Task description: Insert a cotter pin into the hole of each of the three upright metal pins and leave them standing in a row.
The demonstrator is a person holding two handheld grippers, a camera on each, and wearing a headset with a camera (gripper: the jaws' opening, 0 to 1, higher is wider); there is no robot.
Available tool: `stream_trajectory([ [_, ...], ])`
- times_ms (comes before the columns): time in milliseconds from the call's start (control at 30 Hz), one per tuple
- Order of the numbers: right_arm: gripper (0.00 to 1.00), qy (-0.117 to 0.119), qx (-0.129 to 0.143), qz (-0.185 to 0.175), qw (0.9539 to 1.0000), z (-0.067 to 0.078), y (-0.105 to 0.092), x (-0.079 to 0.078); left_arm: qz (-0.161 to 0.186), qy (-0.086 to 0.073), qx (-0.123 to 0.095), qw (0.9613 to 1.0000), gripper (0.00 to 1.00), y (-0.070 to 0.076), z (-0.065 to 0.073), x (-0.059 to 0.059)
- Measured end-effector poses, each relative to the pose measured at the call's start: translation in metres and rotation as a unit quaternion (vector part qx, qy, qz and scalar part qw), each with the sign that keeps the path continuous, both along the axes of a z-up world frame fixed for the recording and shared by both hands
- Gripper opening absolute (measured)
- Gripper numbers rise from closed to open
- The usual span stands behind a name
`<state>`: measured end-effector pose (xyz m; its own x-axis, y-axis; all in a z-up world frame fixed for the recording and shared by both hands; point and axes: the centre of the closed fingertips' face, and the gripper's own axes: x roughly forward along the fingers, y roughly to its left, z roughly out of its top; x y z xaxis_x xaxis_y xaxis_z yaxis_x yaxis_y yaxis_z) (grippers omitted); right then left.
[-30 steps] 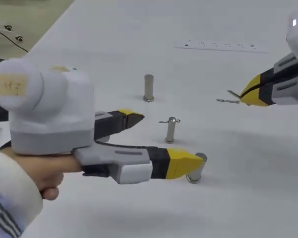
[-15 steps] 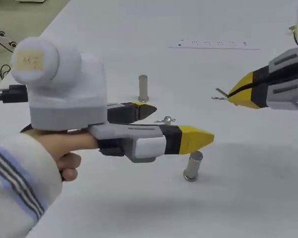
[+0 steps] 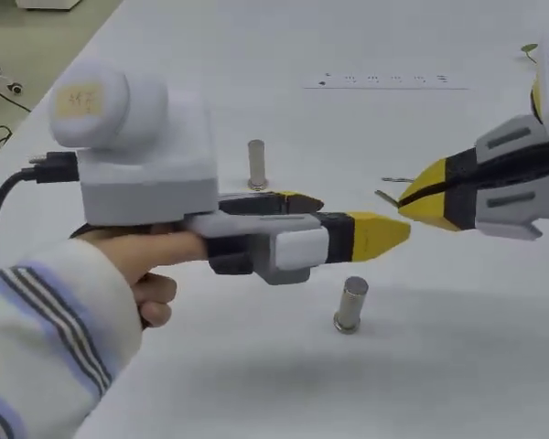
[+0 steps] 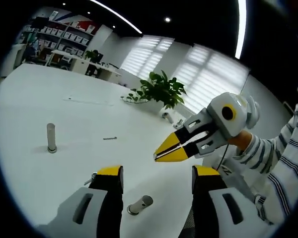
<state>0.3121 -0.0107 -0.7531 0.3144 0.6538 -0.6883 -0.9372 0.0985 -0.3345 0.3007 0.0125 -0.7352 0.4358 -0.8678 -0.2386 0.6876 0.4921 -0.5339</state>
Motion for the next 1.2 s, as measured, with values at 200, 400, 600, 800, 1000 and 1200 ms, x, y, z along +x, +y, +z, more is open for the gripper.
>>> stream_trajectory([
  [200, 0.02, -0.012, 0.002, 0.016, 0.9998, 0.002, 0.006, -0.011, -0.011, 0.021, -0.012, 0.9997, 0.37, -0.007, 0.002, -0.002],
  [400, 0.02, -0.022, -0.001, 0.022, 0.9995, 0.003, 0.008, -0.015, -0.017, 0.034, -0.024, 0.9990, 0.25, -0.013, 0.001, -0.005],
  [600, 0.02, -0.033, -0.002, 0.036, 0.9988, 0.006, 0.013, -0.022, -0.021, 0.058, -0.040, 0.9973, 0.14, -0.016, 0.001, -0.008],
  [800, 0.02, -0.040, -0.010, 0.043, 0.9982, 0.008, 0.008, -0.018, -0.015, 0.064, -0.047, 0.9967, 0.09, -0.016, 0.001, -0.006],
  [1000, 0.02, -0.055, -0.017, 0.052, 0.9970, 0.009, 0.010, -0.017, -0.011, 0.074, -0.043, 0.9962, 0.07, -0.016, -0.003, -0.005],
  [1200, 0.02, -0.059, -0.025, 0.059, 0.9962, 0.009, 0.012, -0.020, -0.006, 0.078, -0.043, 0.9960, 0.05, -0.015, -0.004, -0.005],
])
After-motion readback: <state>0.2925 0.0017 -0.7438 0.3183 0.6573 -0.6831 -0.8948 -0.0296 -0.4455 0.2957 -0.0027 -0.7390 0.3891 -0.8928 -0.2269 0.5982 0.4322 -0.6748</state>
